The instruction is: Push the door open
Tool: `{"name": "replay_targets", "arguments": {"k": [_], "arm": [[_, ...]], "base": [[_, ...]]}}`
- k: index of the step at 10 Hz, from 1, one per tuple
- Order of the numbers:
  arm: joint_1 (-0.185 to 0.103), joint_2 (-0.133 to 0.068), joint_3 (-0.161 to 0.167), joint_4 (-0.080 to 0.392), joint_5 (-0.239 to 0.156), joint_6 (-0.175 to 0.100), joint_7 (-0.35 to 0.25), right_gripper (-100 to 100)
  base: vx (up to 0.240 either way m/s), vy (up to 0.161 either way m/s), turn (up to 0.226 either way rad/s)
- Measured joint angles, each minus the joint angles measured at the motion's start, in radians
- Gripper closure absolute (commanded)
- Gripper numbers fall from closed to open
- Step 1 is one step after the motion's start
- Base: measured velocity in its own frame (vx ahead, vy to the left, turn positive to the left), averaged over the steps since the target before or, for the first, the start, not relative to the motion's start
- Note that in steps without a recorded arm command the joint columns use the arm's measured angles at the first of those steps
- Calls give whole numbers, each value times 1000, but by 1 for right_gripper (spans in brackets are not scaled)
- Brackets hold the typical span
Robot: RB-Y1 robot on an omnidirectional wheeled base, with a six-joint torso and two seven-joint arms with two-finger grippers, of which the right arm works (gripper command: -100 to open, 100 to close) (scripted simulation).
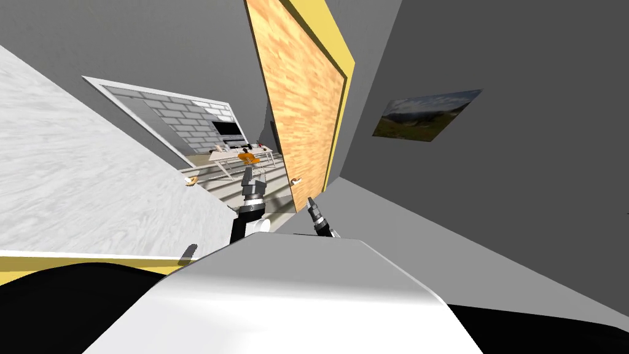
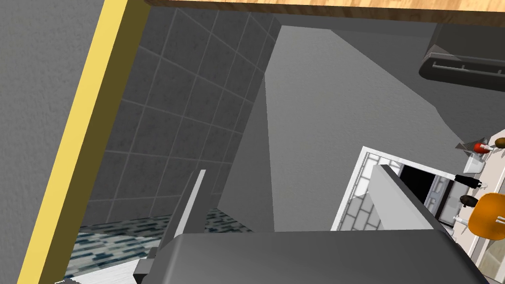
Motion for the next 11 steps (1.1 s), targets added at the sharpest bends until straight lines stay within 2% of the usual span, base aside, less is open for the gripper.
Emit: {"name": "replay_targets", "arguments": {"k": [1,3,5,6,9,10,11], "arm": [[-9,2,12,18,0,0,-2,-100],[-21,-6,37,47,-3,0,-11,-100],[-32,-3,56,85,-3,-10,-13,-100],[-36,-7,74,112,-4,-21,-16,-100],[-70,-13,114,176,-9,-23,-31,-100],[-84,-22,128,201,-13,-29,-42,-100],[-94,-20,140,231,-13,-37,-46,-100]], "base": [[138,17,-67],[83,10,-29],[100,13,-60],[154,4,-54],[156,31,-65],[138,26,-42],[143,36,-48]]}}
